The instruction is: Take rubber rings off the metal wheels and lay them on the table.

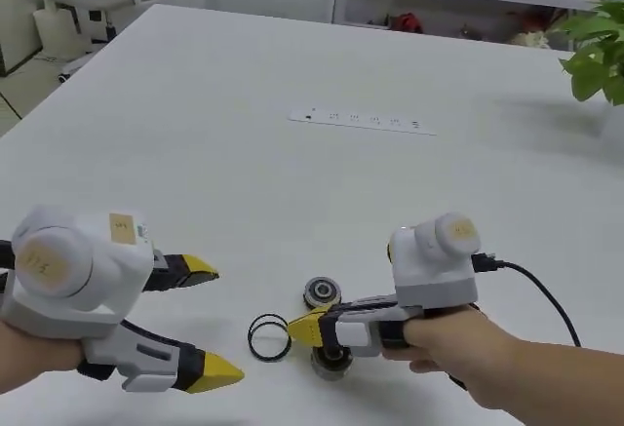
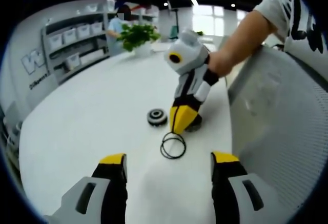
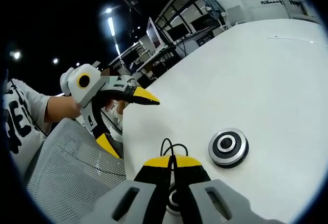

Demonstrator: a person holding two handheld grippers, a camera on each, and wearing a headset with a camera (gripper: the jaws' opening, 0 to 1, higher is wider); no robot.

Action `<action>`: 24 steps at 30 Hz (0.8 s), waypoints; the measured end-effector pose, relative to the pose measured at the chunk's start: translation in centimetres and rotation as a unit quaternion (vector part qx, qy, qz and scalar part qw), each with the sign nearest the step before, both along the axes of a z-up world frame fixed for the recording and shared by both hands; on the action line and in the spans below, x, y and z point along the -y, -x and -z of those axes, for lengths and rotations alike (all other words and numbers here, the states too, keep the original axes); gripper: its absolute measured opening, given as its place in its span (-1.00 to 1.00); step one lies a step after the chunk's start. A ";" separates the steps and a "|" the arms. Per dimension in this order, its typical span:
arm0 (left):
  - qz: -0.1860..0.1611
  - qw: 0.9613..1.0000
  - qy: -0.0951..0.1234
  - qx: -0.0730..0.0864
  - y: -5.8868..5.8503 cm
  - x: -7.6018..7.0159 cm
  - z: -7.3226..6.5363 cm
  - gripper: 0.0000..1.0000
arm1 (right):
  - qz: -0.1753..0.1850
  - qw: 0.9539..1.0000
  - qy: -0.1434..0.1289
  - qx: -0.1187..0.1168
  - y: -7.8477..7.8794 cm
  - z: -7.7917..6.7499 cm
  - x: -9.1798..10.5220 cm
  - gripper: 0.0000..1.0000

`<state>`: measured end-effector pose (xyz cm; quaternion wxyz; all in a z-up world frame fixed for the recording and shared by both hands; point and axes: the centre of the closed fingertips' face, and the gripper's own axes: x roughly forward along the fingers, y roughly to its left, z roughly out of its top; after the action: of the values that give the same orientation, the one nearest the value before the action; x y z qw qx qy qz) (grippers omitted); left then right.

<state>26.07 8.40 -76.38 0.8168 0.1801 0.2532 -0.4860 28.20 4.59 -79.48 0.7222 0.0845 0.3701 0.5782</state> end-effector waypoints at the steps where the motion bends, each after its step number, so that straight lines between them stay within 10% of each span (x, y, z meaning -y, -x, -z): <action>1: 0.000 1.000 0.000 0.000 0.0 0.0 0.0 0.34 | -0.001 1.000 0.000 0.001 0.0 0.0 -0.1 -1.00; 24: 0.002 1.000 -0.002 -0.010 -0.2 0.0 0.4 0.31 | -0.009 0.999 0.015 0.027 0.0 0.2 0.1 -0.83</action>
<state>26.28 8.42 -76.77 0.8130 0.1775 0.2619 -0.4888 28.18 4.44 -79.64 0.7281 0.0549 0.3597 0.5810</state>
